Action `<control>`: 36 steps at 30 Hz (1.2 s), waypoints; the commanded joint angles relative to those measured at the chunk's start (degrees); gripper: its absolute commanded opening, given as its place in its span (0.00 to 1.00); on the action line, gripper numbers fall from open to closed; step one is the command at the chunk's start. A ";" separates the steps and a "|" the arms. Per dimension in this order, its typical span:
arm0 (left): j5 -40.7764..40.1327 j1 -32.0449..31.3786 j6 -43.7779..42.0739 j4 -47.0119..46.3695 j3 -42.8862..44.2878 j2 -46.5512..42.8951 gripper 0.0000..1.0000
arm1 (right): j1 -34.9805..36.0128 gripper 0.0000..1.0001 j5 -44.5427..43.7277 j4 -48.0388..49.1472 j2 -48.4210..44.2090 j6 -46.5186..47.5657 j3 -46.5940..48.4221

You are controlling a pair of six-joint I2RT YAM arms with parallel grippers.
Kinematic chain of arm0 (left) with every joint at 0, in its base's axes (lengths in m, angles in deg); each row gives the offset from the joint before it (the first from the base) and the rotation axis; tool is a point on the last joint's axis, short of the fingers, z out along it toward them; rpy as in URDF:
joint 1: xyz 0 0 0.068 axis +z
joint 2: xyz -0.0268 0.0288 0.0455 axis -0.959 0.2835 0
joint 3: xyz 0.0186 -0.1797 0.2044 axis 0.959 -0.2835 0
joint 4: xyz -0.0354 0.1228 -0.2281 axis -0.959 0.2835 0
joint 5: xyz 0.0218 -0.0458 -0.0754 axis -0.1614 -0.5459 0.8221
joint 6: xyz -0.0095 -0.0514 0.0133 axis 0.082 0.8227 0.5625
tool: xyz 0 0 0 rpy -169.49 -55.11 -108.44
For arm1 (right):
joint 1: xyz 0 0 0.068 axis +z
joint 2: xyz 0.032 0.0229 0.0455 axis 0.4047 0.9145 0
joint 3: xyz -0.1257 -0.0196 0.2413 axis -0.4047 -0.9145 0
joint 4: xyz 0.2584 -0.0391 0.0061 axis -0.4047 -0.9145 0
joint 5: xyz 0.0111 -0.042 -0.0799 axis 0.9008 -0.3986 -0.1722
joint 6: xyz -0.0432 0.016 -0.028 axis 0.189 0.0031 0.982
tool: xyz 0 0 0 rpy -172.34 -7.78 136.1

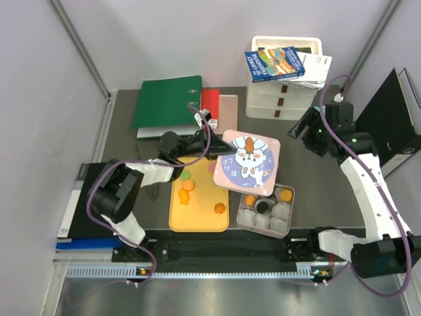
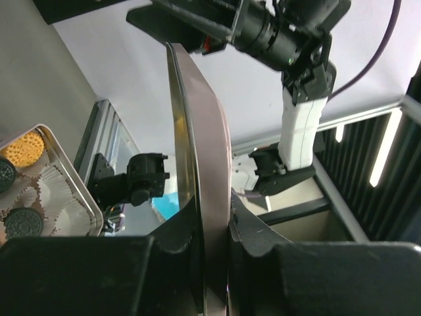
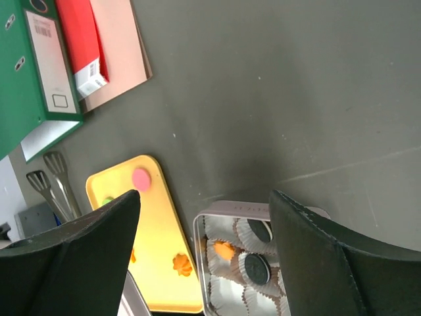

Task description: Pack the cookies

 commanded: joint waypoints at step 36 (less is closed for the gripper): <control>-0.81 -11.35 -16.03 -2.23 -2.82 16.87 0.16 | -0.30 0.76 -1.12 0.57 -6.69 -0.35 -5.96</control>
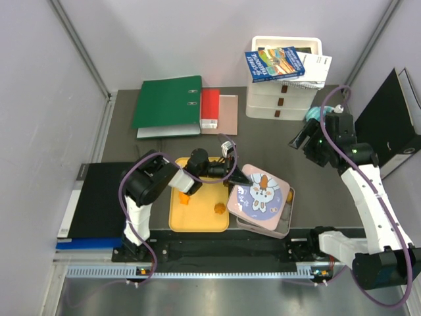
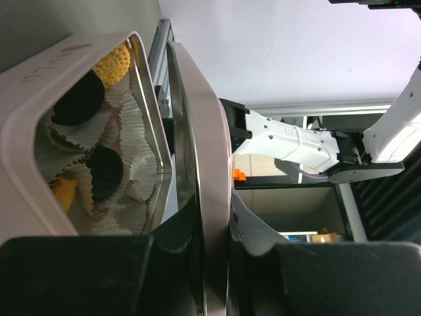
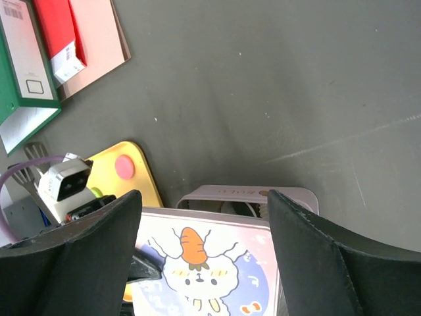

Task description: Pack the cookies

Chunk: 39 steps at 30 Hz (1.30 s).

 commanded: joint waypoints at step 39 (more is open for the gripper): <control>-16.63 -0.49 -50.90 78.76 17.12 -10.70 0.64 | -0.13 0.76 0.43 3.73 -2.43 0.24 -1.33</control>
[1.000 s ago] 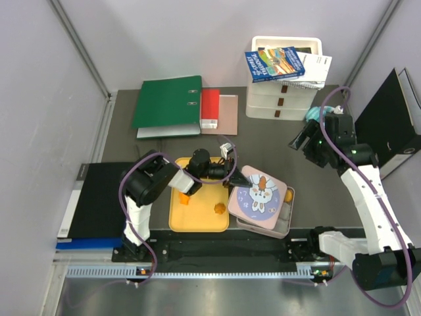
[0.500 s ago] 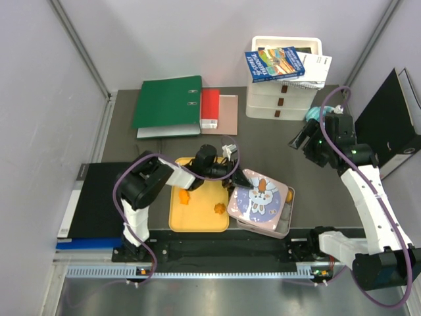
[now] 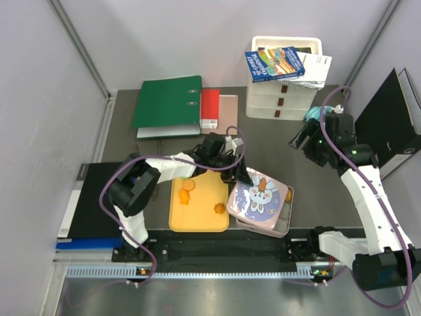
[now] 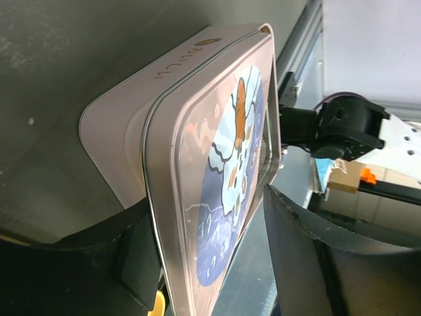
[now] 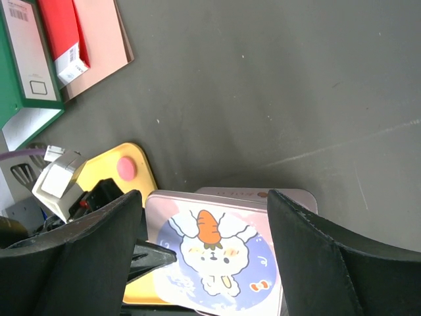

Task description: Pack the cookies

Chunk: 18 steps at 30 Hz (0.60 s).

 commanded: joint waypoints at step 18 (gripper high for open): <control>-16.49 -0.69 -14.62 24.44 4.92 -2.27 0.66 | -0.13 0.76 0.13 2.79 -2.73 0.66 -1.54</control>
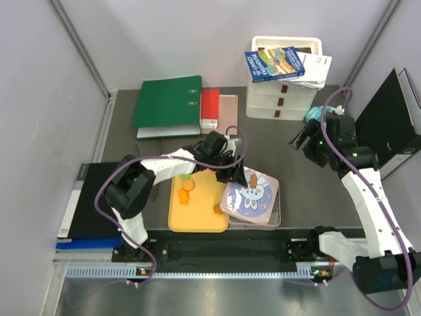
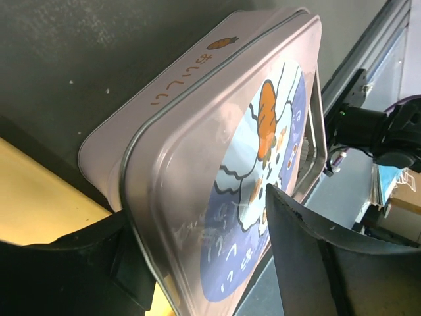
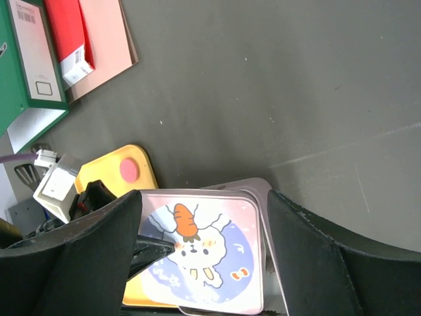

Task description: Pack the cookies

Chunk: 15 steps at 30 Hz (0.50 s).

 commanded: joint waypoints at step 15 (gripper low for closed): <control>-7.93 -0.45 -5.42 12.72 8.69 -1.47 0.75 | -0.13 0.76 0.22 1.89 -1.04 0.90 -0.31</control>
